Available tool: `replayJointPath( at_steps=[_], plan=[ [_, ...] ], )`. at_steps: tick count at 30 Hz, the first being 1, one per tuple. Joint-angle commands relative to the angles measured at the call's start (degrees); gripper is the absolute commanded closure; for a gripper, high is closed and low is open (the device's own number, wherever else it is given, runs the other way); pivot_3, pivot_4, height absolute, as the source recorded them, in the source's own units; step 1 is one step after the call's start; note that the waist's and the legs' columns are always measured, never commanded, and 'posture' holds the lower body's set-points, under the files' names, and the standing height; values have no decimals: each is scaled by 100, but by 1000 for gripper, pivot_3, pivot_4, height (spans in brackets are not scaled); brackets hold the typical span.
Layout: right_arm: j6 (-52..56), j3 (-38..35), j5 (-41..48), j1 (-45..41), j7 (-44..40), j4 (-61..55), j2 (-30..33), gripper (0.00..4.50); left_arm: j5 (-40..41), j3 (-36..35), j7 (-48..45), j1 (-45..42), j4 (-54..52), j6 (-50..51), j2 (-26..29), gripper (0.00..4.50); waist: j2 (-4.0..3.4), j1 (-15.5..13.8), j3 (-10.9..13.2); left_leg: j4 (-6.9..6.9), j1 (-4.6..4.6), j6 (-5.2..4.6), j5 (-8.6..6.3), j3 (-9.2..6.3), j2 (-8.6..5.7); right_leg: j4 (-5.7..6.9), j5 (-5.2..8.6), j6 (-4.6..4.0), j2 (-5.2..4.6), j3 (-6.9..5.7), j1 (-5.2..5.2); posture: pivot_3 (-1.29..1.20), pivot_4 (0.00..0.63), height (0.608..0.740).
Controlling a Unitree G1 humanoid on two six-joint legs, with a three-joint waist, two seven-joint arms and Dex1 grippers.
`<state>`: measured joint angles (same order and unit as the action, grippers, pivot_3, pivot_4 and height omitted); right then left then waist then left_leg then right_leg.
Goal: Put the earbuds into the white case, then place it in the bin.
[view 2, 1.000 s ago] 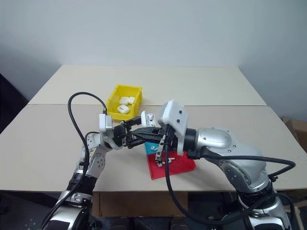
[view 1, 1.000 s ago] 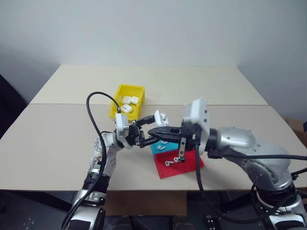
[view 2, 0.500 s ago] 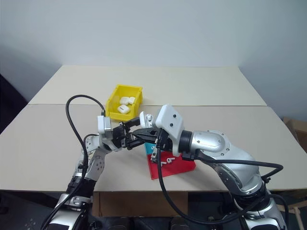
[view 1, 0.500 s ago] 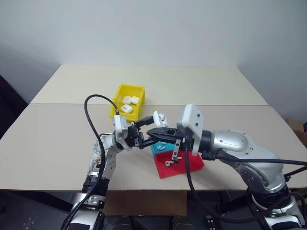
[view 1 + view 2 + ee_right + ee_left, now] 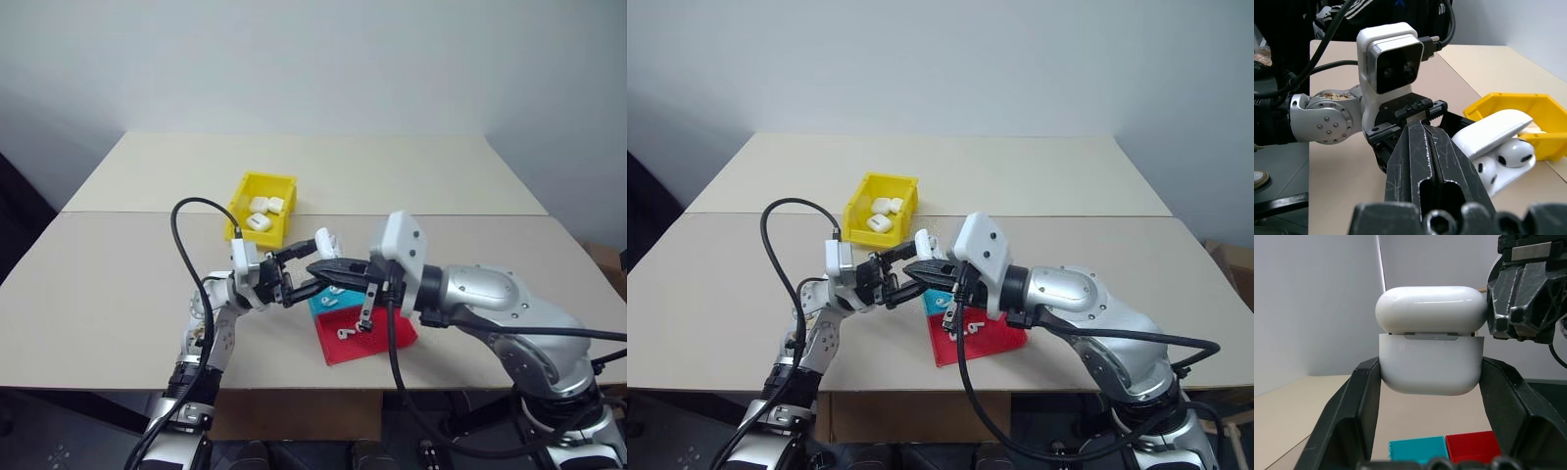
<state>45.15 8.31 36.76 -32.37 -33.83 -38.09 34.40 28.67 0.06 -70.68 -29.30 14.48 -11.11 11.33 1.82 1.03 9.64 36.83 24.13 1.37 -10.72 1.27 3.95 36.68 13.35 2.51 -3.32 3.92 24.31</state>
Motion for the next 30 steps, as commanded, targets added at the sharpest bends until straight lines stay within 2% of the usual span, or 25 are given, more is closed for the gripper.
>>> replayJointPath(
  at_steps=[1,12,20,25,30],
  plan=[
    [-131,-318,-14,-45,-1,-148,55,4476,46,62,-58,-15,-223,-34,-6,1751,0,-1,0,0,0,0,0,0,0,0,0,0,0,0,0,0,150,740],
    [24,-621,205,-108,86,-245,98,4476,258,-26,-179,239,-623,240,314,1751,0,1,0,0,-1,0,0,0,0,1,0,-1,-1,0,-1,0,150,740],
    [-78,-994,592,-198,29,-276,10,4476,237,-120,-49,268,-715,235,340,1751,0,-10,0,0,0,0,0,0,0,-1,0,0,0,0,-1,0,150,740],
    [342,-1772,987,-557,1042,315,-351,4476,26,-388,1220,20,-1145,734,383,1751,0,8,0,1,-4,0,1,-1,1,7,-1,2,1,1,-2,0,150,740],
    [446,-1969,1011,-445,1307,477,-269,4476,-872,-558,3411,-836,-1073,1166,184,1751,2,-41,1,4,-1,0,1,-5,-1,2,-3,7,-1,-3,-5,0,150,740]
  ],
)
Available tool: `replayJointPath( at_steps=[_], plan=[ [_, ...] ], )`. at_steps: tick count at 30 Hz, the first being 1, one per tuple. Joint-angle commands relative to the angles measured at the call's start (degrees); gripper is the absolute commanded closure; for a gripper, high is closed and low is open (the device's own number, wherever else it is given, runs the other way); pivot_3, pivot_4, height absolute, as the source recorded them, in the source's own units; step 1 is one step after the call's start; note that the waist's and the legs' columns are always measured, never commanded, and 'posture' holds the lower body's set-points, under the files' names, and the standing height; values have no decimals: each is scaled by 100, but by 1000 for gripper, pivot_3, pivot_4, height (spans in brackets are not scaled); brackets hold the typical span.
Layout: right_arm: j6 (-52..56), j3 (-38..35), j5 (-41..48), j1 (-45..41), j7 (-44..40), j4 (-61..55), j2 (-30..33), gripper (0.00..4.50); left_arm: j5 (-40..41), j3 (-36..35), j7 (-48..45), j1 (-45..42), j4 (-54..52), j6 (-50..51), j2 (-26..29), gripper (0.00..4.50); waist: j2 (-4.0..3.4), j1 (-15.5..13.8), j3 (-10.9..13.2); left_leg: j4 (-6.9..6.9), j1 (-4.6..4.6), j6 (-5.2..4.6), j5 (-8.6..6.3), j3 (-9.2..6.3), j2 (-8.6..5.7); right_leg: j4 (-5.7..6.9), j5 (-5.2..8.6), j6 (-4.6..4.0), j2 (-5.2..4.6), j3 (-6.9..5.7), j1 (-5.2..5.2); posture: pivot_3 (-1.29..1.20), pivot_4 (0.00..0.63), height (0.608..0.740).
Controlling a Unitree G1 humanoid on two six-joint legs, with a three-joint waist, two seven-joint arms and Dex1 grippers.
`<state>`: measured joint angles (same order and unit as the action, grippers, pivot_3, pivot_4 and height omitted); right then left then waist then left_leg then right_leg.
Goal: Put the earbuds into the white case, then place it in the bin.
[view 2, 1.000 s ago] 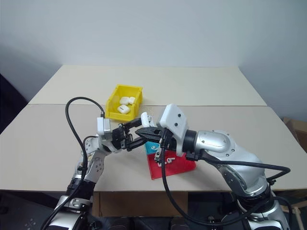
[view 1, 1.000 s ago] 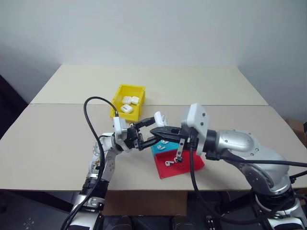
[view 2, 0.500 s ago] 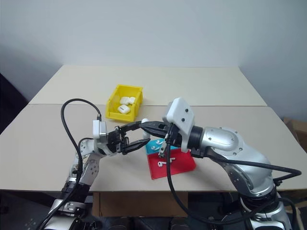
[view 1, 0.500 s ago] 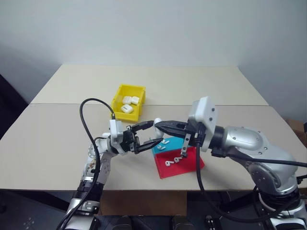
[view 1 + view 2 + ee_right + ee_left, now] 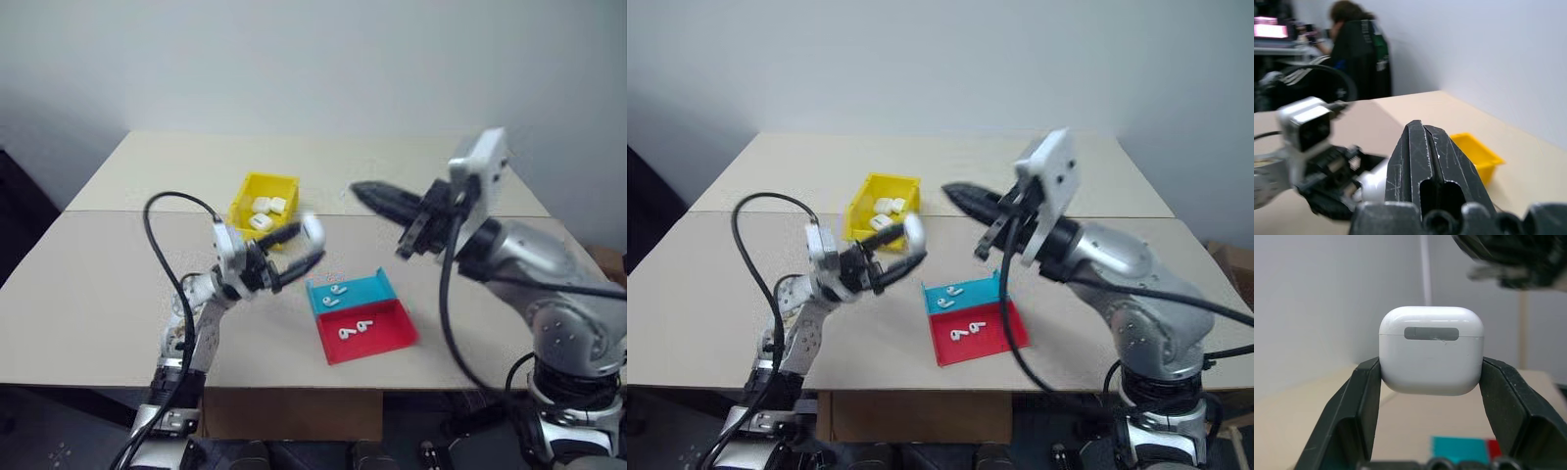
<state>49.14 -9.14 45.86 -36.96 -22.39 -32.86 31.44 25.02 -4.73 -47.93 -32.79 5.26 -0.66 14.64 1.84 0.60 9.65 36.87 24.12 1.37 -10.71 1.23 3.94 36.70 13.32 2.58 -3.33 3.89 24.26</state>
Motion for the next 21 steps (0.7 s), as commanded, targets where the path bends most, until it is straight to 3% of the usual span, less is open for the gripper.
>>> replayJointPath(
  at_steps=[1,5,11,21],
  plan=[
    [55,-242,128,32,200,-37,13,4476,-706,-70,1491,-642,-98,196,-194,1751,0,3,0,0,2,0,0,0,-1,-2,-2,-1,-1,0,-1,0,150,740],
    [83,-142,103,96,270,-6,17,4476,-2102,433,3000,-1896,697,2051,81,1751,2,10,1,-2,7,-2,-2,-1,-3,-13,-5,1,-1,0,1,0,150,740],
    [203,-28,94,101,299,61,15,4476,-2219,227,3749,-2880,1559,3420,78,1751,2,89,2,-9,5,-3,-3,-5,-5,-9,8,23,1,0,6,0,150,740],
    [195,503,-421,251,125,42,334,4476,-2706,587,3932,-2826,2369,3293,163,1751,4,55,3,-14,8,-2,-2,-4,-7,-7,-3,3,-1,0,11,0,150,740]
  ],
)
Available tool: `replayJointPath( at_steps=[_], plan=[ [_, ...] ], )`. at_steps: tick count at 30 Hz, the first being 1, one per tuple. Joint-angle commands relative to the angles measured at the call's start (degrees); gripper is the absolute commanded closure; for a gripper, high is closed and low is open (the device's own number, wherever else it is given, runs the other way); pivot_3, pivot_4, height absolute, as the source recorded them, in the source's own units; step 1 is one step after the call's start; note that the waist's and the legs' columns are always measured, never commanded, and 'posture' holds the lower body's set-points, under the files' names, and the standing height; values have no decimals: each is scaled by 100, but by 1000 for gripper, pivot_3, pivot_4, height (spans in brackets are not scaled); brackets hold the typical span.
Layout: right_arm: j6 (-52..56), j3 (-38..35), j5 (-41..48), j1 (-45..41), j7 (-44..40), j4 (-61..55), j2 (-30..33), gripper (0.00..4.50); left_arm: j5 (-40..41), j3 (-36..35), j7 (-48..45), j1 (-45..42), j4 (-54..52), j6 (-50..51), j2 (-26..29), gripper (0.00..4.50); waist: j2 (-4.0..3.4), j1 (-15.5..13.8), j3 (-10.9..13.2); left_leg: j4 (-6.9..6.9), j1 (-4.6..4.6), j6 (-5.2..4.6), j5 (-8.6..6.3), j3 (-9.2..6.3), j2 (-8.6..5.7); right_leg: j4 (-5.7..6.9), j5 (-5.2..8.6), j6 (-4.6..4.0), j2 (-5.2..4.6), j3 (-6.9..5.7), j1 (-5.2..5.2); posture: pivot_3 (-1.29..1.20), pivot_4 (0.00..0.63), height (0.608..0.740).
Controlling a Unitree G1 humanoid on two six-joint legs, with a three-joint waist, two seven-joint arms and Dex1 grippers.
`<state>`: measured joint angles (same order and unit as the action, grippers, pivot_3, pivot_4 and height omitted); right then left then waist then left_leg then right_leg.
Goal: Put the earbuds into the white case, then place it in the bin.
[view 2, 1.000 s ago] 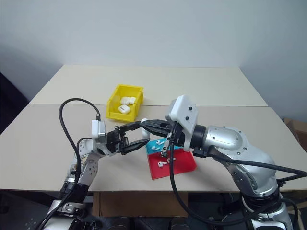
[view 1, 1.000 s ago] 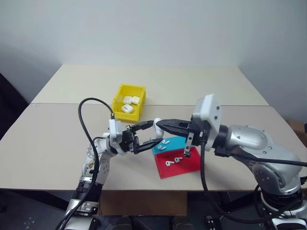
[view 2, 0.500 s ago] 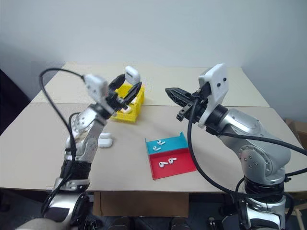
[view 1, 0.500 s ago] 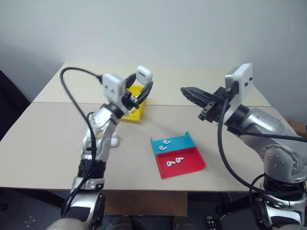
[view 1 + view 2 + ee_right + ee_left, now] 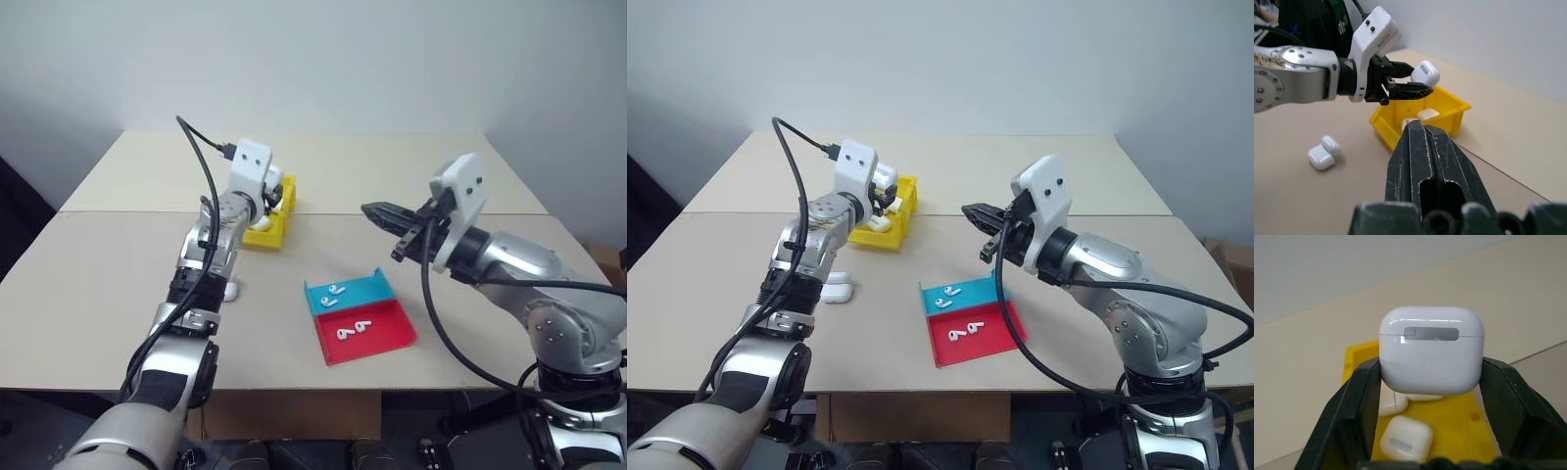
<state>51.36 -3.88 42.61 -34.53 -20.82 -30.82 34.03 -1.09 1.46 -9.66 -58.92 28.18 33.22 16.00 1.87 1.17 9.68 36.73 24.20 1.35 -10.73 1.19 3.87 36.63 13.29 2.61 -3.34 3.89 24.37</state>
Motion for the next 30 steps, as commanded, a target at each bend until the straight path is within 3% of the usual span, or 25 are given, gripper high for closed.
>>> replayJointPath(
  at_steps=[1,4,9,16,20,24,30],
  plan=[
    [-27,-9,-111,18,-39,-162,73,4476,-71,-57,77,-236,142,-115,6,1751,0,-9,0,0,2,0,0,0,0,0,0,0,0,0,1,0,150,740],
    [8,82,-181,-9,-70,-164,90,4476,-49,-77,41,-358,523,-37,-79,1751,1,-29,0,0,5,0,0,0,0,-2,0,-1,0,0,2,0,150,740],
    [35,111,-275,-14,-63,-180,109,4500,-115,-68,105,-527,1046,-260,-199,109,1,-42,1,1,7,0,0,0,-2,-4,-1,0,-2,-1,1,0,150,740],
    [59,124,-410,76,-83,-254,151,4500,-224,-10,113,-592,1188,-826,-189,51,1,-38,1,1,5,0,0,0,-2,-2,-1,-1,-2,-1,1,0,150,740],
    [-72,90,-490,257,-317,-375,394,4500,1214,-739,-1013,-236,-355,-123,-351,51,1,-34,1,1,10,1,0,0,-2,-2,-2,-2,-2,-1,3,0,150,740],
    [-430,-131,-530,737,-913,-543,809,4500,1928,-1014,-1525,741,-1998,-439,-390,51,0,-30,0,1,8,3,-2,2,-1,-3,0,0,-5,0,1,0,150,740],
    [-1532,-641,-789,2046,-2432,-643,1763,4500,2894,-1155,-2608,1854,-3273,428,508,51,1,5,1,7,-13,6,0,2,0,12,11,18,-3,2,-9,0,150,740]
  ],
)
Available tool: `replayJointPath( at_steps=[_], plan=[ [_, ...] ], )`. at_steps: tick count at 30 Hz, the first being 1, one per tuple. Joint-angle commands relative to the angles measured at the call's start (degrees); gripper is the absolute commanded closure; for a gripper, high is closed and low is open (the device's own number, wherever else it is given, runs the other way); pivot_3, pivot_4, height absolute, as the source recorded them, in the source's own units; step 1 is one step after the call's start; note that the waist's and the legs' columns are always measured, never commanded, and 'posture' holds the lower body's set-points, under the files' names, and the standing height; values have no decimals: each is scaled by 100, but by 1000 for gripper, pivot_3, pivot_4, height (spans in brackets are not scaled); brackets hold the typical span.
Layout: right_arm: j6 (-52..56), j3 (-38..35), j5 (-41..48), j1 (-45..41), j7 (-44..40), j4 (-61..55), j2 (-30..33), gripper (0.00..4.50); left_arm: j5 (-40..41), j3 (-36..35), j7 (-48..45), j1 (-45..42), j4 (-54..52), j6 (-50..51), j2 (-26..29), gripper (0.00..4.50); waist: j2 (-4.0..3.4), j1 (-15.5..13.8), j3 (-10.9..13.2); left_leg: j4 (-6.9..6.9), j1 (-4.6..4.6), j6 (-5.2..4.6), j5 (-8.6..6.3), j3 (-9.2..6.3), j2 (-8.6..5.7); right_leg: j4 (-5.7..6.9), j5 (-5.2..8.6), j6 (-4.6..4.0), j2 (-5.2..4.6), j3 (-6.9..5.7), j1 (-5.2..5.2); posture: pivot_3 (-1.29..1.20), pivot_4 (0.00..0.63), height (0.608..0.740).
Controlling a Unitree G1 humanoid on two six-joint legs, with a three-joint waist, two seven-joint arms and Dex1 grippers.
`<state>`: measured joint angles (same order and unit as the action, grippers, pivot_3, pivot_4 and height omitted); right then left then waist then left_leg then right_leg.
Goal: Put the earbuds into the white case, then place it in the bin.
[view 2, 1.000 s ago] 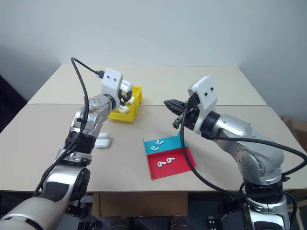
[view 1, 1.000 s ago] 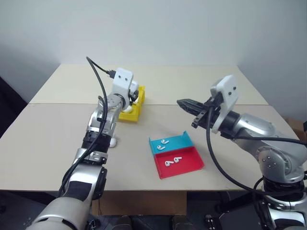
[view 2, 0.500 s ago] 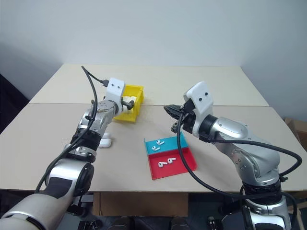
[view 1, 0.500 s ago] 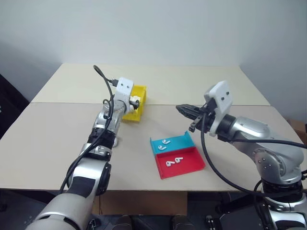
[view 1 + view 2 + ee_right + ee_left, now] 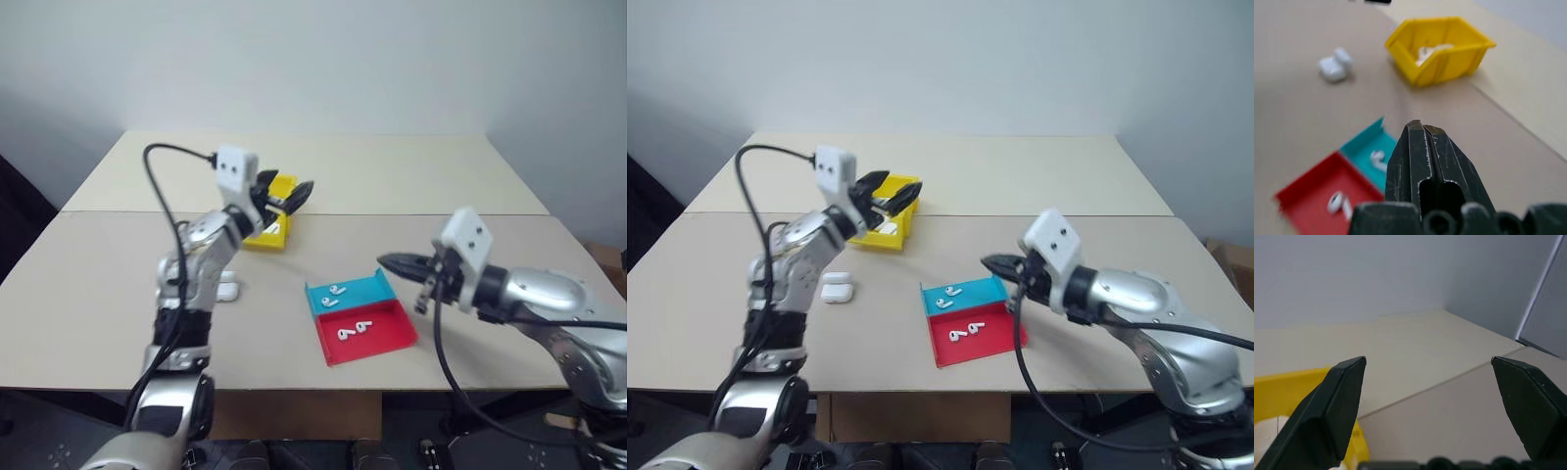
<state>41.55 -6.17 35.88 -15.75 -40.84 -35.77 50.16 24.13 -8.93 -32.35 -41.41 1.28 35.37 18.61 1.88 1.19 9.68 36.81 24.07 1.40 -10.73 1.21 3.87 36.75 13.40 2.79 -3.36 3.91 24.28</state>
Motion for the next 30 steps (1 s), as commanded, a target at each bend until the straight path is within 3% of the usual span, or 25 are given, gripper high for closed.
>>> replayJointPath(
  at_steps=[1,7,13,20,30],
  plan=[
    [-647,-514,-151,313,-558,-73,237,4500,504,-148,-487,303,-756,354,440,51,0,6,0,3,-2,2,2,0,0,0,8,13,0,0,-3,0,150,740],
    [-1550,-1400,-373,1147,-1463,390,526,4500,774,-253,-1621,1707,-1721,204,1740,51,0,13,0,5,-22,4,4,4,2,0,10,14,0,5,-17,0,150,740],
    [-2327,-2265,-476,1822,-2427,806,726,4500,861,-795,-2956,3018,-1854,-572,2917,51,0,-18,0,4,-22,4,3,11,6,-3,30,-20,-2,5,-12,0,150,740],
    [-2419,-2795,-291,2325,-2777,746,610,4500,1057,-1249,-3070,3567,-2206,-549,3238,51,2,-54,0,5,-27,5,4,17,7,-3,35,-29,-7,6,-17,0,150,740],
    [-2759,-2483,-513,1964,-2895,1284,682,4500,1148,-1103,-2934,3600,-2469,-538,3256,51,3,-14,1,5,-31,5,3,19,8,1,34,-28,-4,10,-16,0,150,740]
  ],
)
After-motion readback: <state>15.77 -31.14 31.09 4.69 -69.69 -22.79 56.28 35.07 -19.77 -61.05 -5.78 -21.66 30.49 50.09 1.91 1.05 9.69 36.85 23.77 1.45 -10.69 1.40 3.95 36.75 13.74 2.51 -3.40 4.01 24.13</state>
